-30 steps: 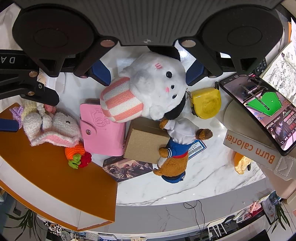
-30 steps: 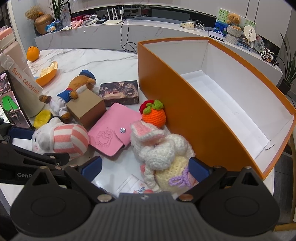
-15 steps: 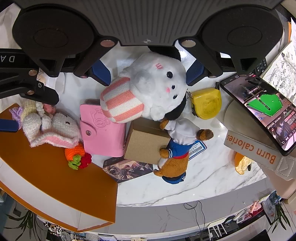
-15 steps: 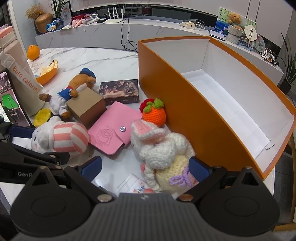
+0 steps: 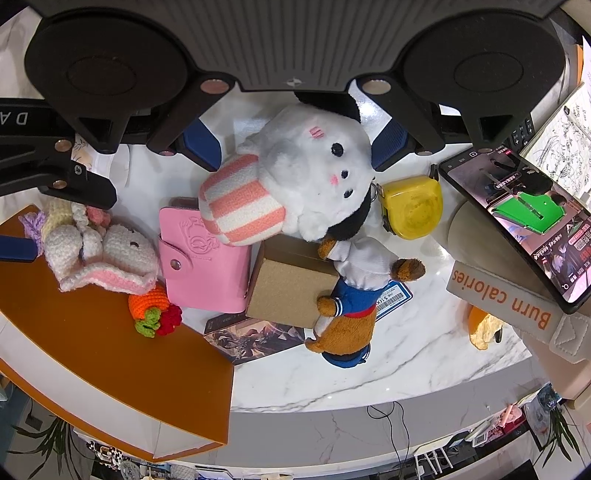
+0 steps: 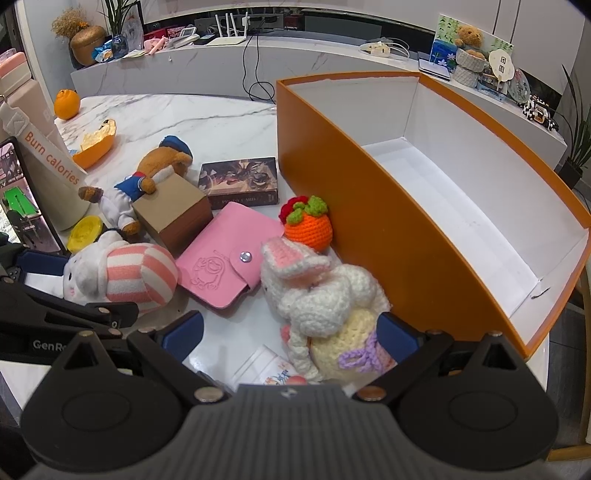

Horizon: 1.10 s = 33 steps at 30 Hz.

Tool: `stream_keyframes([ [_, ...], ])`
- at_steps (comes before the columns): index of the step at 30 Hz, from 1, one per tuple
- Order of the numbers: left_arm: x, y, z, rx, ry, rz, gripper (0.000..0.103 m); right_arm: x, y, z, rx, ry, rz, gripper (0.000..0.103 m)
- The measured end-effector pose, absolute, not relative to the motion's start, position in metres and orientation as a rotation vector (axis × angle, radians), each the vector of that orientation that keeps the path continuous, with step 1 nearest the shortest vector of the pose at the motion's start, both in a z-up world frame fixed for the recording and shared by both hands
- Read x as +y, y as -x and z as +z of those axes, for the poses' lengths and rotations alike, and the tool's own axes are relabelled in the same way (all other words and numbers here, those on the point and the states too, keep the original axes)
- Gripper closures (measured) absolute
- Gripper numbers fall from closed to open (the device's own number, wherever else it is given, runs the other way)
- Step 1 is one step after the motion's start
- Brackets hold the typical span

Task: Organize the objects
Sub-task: 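Close the left gripper on the striped plush while the right gripper grasps the crocheted bunny, then lift the striped plush with the left gripper while the right gripper lifts the bunny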

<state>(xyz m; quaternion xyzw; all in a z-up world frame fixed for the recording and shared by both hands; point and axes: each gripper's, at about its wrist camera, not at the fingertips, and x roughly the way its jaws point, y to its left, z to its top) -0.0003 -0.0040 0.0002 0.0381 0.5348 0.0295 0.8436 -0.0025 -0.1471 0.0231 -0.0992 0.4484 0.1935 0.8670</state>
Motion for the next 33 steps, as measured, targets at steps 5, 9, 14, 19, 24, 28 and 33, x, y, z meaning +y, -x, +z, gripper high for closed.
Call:
stream_keyframes([
  [5, -0.003, -0.002, -0.007, 1.134, -0.076, 0.065, 0.000, -0.151, 0.000, 0.026, 0.932, 0.208, 0.402, 0.003],
  [9, -0.002, -0.004, -0.007, 1.132, -0.078, 0.059, 0.000, -0.158, -0.005, 0.027, 0.925, 0.195, 0.393, 0.003],
  [14, 0.003, -0.010, -0.008, 1.131, -0.067, 0.047, 0.000, -0.158, -0.008, 0.026, 0.902, 0.223, 0.419, 0.003],
  [19, 0.002, -0.016, -0.012, 1.129, -0.105, 0.041, 0.000, -0.151, -0.014, 0.017, 0.895, 0.269, 0.427, 0.003],
  [24, 0.001, -0.018, -0.017, 1.142, -0.124, 0.042, 0.000, -0.146, -0.024, 0.001, 0.931, 0.313, 0.416, 0.006],
  [28, 0.003, -0.020, -0.023, 1.158, -0.120, 0.041, 0.000, -0.140, -0.031, -0.015, 0.968, 0.362, 0.402, 0.007],
  [33, 0.007, -0.023, -0.038, 1.223, -0.110, 0.032, 0.005, -0.136, -0.032, -0.019, 0.958, 0.418, 0.373, 0.022],
])
